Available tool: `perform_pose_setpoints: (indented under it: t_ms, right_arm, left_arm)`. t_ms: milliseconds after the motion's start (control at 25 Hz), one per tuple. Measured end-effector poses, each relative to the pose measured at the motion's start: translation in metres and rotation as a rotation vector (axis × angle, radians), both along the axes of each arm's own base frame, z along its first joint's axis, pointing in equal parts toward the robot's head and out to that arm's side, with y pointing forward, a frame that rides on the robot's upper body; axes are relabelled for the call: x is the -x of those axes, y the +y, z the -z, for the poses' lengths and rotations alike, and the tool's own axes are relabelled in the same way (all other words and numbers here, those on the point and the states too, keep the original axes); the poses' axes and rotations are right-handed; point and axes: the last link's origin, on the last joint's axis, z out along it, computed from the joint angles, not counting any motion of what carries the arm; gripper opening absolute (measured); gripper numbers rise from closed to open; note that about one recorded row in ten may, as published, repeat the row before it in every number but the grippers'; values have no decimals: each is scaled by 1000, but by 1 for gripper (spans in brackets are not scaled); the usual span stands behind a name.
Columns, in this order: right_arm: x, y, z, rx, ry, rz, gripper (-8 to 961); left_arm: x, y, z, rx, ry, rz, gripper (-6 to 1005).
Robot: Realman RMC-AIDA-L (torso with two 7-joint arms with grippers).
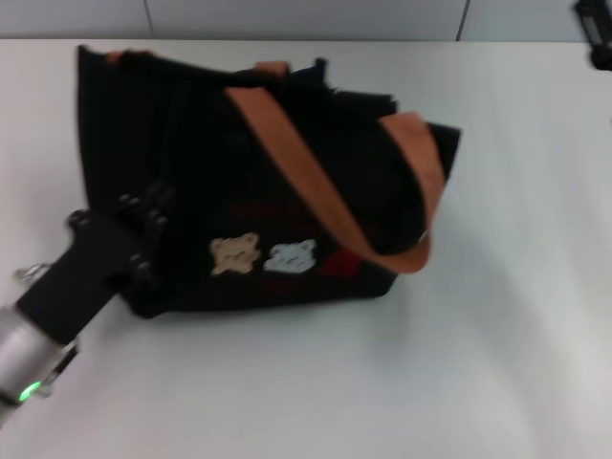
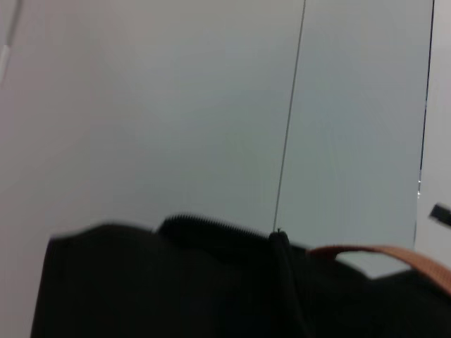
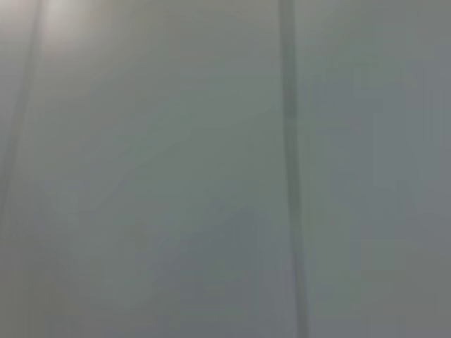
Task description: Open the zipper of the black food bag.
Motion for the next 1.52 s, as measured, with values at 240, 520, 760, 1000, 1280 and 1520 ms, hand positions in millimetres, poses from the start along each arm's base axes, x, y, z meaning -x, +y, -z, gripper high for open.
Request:
perform_pose_setpoints:
  t_ms: [240, 520, 760, 1000, 1280, 1520]
  right_arm:
    - [-19, -11, -15, -40, 64, 44, 651]
    - [-35, -19, -26, -96, 112, 106, 680]
    - [-47, -29, -43, -109, 154, 89, 706]
    - [-43, -46, -59, 104, 123, -116, 774]
    - [-13, -90, -57, 662, -233, -583, 837]
    - [-1, -102, -21, 994, -437, -757, 837]
  left_arm:
    - [-31, 50, 30, 88, 10, -20, 93]
    - [-48, 66, 39, 124, -3, -12, 155]
    - [-22, 33, -1, 48, -104, 27, 315]
    - [-12, -19, -41, 43, -111, 221, 623]
    - [0, -47, -63, 251, 5, 339, 719]
    - [2, -48, -66, 356, 39, 375, 724]
